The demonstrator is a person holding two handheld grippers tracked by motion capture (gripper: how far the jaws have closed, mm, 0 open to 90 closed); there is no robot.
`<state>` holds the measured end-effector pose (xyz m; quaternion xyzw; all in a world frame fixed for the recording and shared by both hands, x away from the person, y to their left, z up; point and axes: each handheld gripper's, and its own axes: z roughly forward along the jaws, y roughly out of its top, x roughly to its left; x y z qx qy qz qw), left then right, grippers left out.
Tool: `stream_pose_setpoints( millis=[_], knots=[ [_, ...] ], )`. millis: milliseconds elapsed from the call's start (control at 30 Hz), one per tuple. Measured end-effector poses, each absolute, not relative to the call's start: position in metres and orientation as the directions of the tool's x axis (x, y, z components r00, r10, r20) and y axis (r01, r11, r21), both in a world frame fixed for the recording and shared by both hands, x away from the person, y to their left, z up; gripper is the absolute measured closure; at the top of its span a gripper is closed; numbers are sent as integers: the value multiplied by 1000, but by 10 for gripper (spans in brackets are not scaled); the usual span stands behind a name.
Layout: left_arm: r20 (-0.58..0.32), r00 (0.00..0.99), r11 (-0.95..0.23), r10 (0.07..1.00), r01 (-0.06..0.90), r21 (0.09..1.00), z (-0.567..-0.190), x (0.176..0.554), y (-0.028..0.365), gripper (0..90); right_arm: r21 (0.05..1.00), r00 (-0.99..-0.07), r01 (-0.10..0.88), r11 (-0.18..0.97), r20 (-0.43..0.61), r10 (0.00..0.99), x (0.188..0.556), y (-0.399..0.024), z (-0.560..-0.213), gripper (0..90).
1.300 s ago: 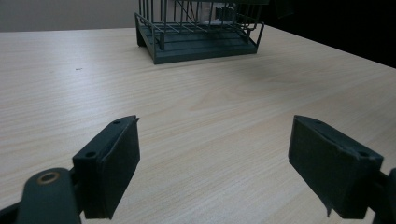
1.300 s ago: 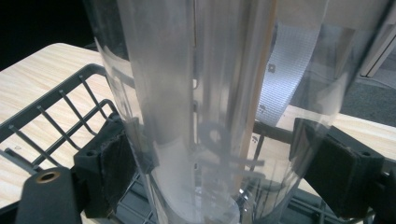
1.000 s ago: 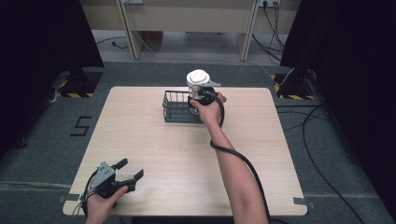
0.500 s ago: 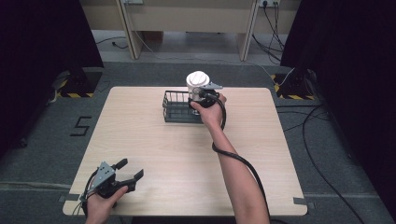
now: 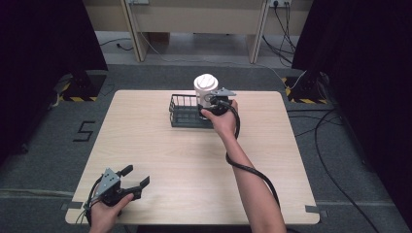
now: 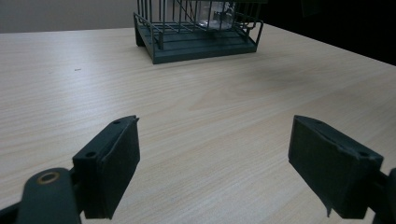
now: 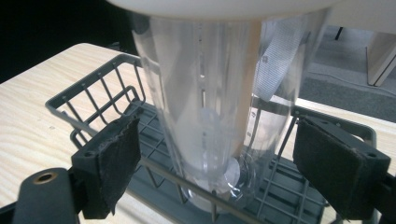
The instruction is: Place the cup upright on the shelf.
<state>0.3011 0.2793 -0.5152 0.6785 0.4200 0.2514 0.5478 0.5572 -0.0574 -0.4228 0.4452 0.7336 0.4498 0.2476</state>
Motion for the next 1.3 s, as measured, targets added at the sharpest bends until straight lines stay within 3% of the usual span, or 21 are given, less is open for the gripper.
stream_pose_setpoints(
  millis=[1300],
  knots=[
    [-111,516,-58,849,301,952,-516,301,279,160,880,-506,425,211,37,862,482,-106,-431,193]
  ],
)
